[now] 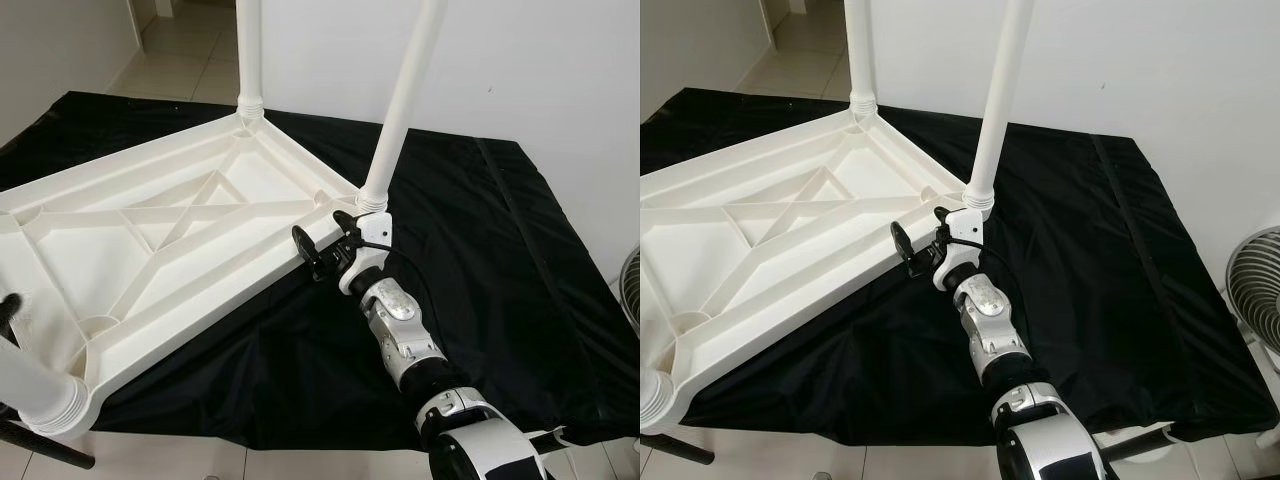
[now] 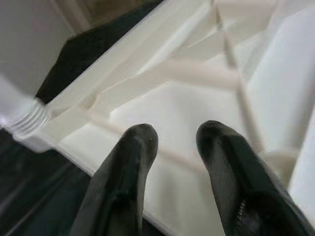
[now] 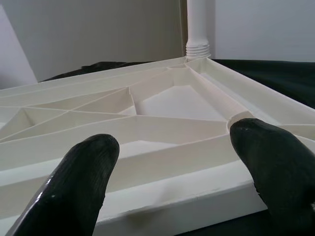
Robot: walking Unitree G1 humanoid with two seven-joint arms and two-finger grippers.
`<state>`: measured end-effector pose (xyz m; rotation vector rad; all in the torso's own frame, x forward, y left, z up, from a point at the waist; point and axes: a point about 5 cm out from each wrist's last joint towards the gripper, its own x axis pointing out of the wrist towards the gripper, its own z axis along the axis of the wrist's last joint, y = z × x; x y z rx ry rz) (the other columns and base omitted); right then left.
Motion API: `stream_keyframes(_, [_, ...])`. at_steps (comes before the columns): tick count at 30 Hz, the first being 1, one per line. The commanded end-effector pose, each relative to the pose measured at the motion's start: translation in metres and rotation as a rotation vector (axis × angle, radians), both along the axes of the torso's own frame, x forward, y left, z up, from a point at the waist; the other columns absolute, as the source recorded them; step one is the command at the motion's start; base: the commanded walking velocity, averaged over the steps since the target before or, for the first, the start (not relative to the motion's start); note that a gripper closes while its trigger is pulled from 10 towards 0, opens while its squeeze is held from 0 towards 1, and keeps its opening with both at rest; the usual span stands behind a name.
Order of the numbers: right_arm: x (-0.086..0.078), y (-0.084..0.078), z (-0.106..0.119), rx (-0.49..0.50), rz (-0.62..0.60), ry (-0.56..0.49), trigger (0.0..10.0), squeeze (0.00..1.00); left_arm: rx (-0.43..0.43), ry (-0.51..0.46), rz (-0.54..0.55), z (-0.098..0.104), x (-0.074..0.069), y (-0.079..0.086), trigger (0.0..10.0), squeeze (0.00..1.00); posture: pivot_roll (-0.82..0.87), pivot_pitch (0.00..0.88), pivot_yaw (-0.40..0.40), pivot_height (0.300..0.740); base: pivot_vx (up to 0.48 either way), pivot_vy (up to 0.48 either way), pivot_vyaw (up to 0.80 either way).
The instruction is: Building children table
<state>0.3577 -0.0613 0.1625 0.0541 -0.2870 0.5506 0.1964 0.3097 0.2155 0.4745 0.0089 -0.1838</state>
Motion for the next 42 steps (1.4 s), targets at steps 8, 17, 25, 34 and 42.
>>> stream_keyframes(8, [-0.002,-0.011,-0.008,-0.051,-0.020,0.003,10.0,0.00,-0.293,-0.135,0.016,-0.006,0.037,-0.070,10.0,0.00,0.36,0.114,-0.059,0.740,0.000,0.000,0.00])
stream_keyframes(17, [-0.007,-0.024,-0.014,-0.127,-0.016,0.009,10.0,0.00,-0.409,-0.111,-0.101,-0.006,0.056,-0.119,10.0,0.00,0.30,0.122,-0.035,0.740,0.000,0.000,0.00])
stream_keyframes(25, [-0.003,-0.051,-0.015,-0.124,-0.257,0.030,10.0,0.00,-0.492,-0.081,-0.159,-0.006,0.069,-0.162,10.0,0.00,0.22,0.125,-0.014,0.740,0.000,0.000,0.00])
stream_keyframes(34, [-0.003,-0.063,-0.015,-0.077,-0.413,0.066,10.0,0.00,-0.519,-0.070,-0.203,-0.005,0.077,-0.184,10.0,0.00,0.19,0.116,-0.009,0.740,0.000,0.000,0.00])
stream_keyframes(42, [-0.010,-0.063,-0.012,-0.093,-0.349,0.044,10.0,0.00,-0.359,-0.025,-0.239,-0.017,0.080,-0.163,10.0,0.00,0.18,0.112,-0.028,0.740,0.000,0.000,0.00])
